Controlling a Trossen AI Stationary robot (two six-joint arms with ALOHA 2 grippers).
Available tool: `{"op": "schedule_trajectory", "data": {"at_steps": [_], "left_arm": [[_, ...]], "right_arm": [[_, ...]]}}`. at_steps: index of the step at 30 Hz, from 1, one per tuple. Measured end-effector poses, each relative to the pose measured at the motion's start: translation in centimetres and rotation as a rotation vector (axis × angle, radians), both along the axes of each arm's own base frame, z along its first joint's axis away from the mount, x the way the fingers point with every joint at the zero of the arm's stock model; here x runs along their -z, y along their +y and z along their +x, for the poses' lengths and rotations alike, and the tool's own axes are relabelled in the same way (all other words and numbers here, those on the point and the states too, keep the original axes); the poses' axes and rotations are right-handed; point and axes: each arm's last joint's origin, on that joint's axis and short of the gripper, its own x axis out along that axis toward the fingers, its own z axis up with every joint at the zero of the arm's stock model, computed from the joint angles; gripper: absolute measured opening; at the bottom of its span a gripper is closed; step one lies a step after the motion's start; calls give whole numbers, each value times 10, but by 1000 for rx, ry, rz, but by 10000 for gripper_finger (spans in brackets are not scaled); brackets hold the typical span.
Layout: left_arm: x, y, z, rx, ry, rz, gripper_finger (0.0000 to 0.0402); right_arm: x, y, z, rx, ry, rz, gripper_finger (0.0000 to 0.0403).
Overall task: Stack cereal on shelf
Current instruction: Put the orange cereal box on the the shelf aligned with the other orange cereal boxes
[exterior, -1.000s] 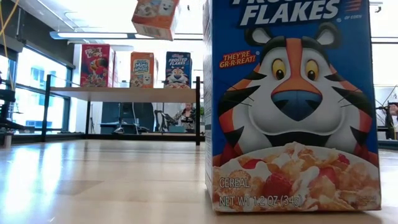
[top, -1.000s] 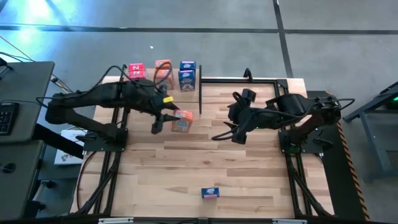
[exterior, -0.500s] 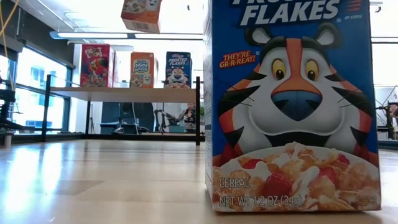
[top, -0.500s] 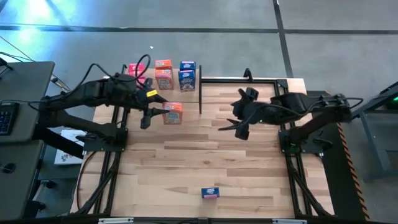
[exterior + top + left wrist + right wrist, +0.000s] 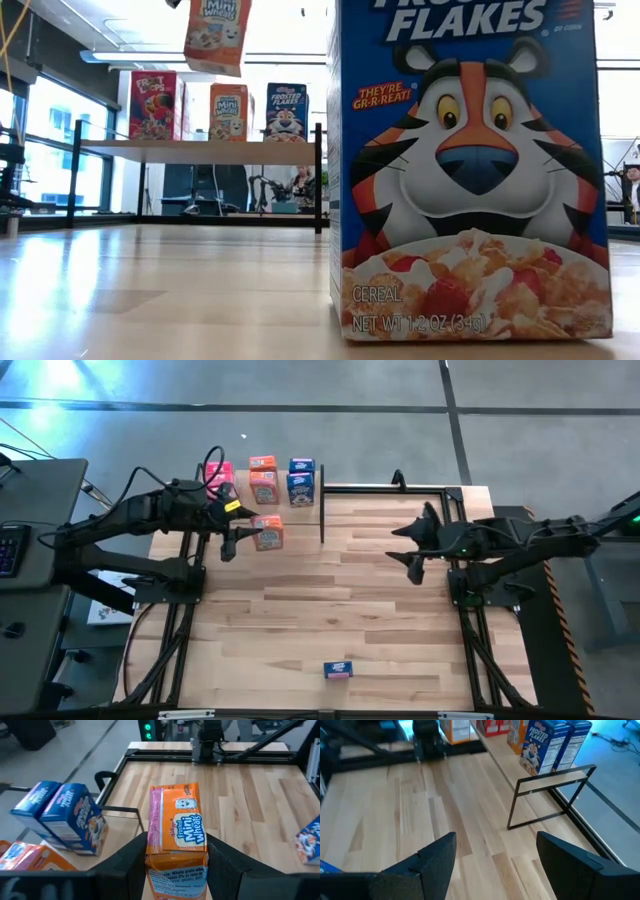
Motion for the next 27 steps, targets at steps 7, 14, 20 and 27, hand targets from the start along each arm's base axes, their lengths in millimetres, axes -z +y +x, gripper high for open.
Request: {"op": "schedule_trajectory", "data": {"at_steps": [7, 14, 20, 27], "left_arm": [[11, 4, -6, -29, 4, 2, 155], [19, 5, -6, -31, -4, 3, 155], [19, 5, -5, -31, -19, 7, 155], [19, 5, -5, -31, -24, 7, 155]], "right_arm": [[37, -5, -28, 0, -129, 21, 268], [81, -8, -49, -8, -229, 33, 268], [114, -9, -61, -67, -333, 77, 268], [138, -5, -69, -224, -420, 126, 268]]}}
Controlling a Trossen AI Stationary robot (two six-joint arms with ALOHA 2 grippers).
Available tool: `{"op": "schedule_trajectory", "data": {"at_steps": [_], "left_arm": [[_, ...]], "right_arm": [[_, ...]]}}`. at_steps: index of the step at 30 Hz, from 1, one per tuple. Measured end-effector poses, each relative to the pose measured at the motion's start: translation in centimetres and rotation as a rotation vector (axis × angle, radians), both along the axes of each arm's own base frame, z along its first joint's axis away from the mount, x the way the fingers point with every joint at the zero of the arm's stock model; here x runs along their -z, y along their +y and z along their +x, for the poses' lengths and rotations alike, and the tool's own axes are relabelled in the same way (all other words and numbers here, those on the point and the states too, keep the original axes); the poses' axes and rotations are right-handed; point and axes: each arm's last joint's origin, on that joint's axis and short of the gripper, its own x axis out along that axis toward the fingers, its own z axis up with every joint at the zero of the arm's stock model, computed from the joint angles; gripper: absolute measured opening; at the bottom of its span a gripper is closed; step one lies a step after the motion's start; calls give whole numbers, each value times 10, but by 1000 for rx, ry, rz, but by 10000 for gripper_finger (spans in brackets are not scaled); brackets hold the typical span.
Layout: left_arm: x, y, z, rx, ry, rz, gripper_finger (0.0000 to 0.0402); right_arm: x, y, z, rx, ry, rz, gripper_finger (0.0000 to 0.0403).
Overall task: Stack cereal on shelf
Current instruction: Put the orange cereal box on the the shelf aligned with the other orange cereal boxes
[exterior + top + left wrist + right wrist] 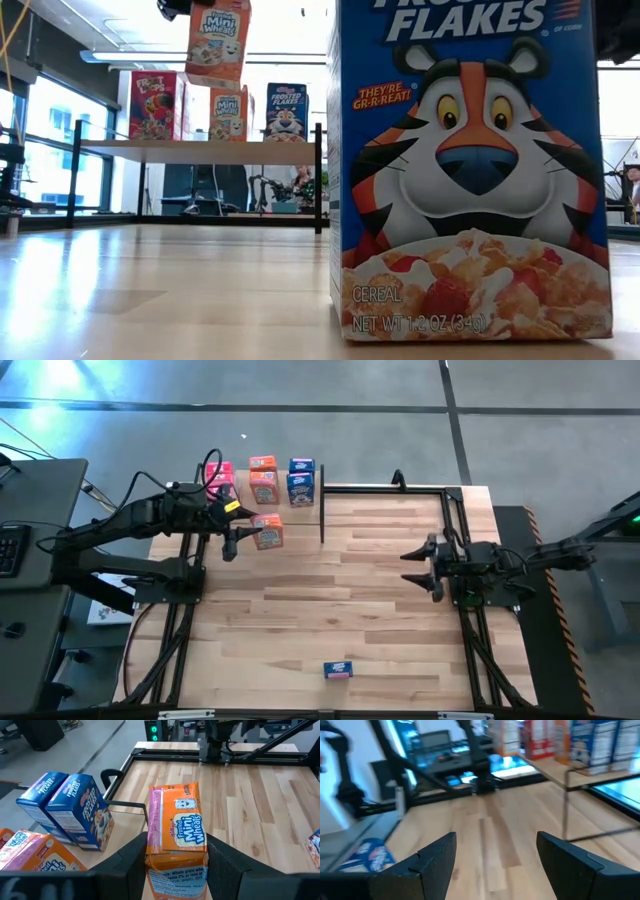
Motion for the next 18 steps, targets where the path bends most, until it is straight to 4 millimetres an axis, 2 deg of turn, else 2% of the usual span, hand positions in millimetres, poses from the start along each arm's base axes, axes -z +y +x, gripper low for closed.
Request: {"op": "schedule_trajectory", "data": {"at_steps": [5, 10, 18], "left_arm": [[0, 0, 0, 0, -6, 1, 155], [-2, 0, 1, 0, -24, 6, 155], [-4, 0, 2, 1, -42, 12, 155]], "right_arm": [[15, 2, -2, -82, -33, -12, 268], [35, 2, -3, -83, -43, -6, 268], [53, 2, -4, -83, -74, 31, 268]]}}
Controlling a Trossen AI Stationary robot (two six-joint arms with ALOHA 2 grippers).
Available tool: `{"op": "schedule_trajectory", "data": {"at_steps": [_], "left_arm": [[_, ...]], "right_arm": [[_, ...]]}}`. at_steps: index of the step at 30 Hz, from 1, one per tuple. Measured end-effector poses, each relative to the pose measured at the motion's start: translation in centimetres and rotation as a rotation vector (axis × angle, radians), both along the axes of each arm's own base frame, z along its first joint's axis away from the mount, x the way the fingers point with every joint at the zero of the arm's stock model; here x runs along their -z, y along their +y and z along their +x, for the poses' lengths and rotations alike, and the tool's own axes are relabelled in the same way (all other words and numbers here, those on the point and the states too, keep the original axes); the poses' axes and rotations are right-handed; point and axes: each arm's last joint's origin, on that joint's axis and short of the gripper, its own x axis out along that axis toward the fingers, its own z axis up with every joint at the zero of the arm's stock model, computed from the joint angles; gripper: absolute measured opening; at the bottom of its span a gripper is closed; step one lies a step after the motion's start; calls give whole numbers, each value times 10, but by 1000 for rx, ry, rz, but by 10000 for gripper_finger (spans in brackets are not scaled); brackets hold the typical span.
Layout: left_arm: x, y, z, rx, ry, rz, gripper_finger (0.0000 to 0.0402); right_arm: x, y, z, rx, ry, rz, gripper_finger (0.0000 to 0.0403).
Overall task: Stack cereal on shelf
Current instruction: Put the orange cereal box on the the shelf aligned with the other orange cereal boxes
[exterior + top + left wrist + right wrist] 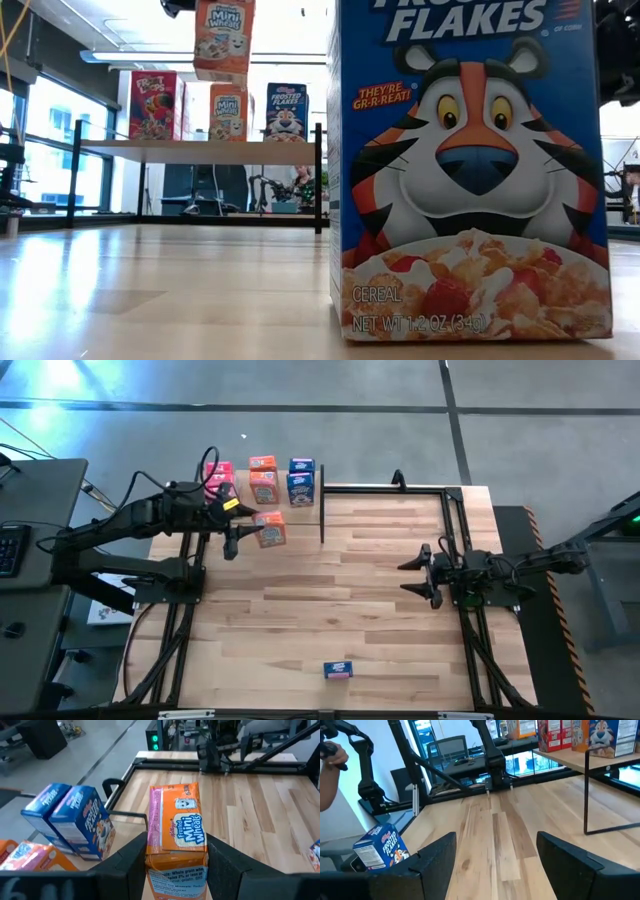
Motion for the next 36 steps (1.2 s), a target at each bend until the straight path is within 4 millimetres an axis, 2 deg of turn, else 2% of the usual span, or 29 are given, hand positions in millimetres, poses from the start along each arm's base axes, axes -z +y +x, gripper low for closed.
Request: {"op": "schedule_trajectory", "data": {"at_steps": [5, 24, 36], "left_arm": [[-1, 0, 0, 7, 0, 23, 155], [6, 24, 3, -99, 69, 62, 155], [10, 36, -7, -103, 115, 31, 155]], "right_arm": [[12, 0, 1, 1, 28, 12, 268], [15, 0, 0, 0, 53, 41, 268], [15, 0, 0, 0, 56, 40, 268]]}}
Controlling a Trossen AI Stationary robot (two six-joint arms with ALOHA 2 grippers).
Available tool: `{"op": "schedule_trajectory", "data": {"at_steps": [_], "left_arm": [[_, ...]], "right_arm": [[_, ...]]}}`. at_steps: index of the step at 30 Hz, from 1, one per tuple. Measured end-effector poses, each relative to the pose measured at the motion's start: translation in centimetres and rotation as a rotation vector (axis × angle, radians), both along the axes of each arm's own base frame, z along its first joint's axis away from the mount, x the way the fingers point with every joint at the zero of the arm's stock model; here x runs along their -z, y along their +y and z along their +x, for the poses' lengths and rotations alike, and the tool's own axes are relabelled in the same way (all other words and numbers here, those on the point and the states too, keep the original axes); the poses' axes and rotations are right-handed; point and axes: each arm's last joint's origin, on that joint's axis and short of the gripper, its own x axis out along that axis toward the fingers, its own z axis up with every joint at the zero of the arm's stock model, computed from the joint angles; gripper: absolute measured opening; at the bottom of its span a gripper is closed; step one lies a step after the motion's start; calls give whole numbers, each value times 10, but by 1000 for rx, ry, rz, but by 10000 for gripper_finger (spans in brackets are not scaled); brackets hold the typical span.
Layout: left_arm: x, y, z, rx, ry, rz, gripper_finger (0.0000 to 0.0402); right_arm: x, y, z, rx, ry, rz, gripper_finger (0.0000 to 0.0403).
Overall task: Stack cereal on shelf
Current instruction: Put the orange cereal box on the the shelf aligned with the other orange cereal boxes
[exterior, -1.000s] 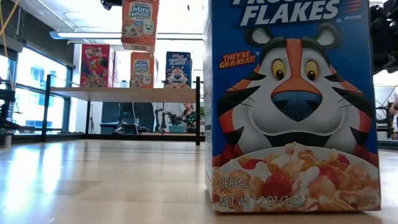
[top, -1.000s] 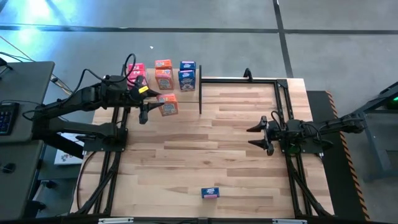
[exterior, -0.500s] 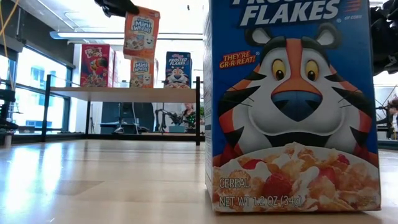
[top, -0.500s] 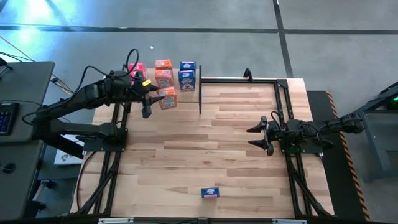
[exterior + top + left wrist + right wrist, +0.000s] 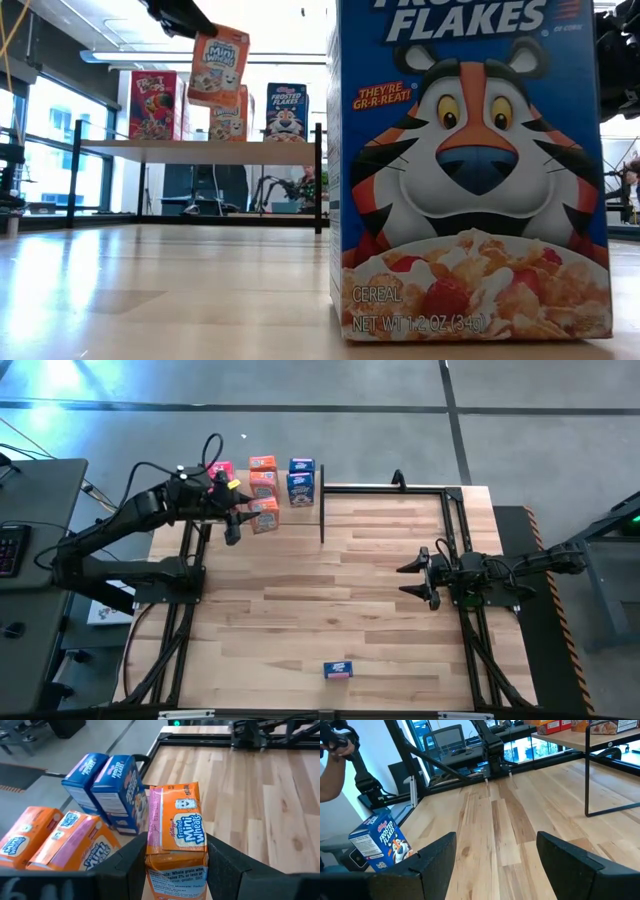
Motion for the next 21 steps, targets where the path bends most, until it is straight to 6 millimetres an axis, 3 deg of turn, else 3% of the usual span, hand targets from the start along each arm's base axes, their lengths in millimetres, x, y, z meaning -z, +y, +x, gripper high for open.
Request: {"op": "schedule_trajectory", "data": {"at_steps": [21], "left_arm": [[5, 24, -6, 32, 31, 10, 155]], "right_arm": [[0, 0, 0, 0, 2, 0, 268]]}}
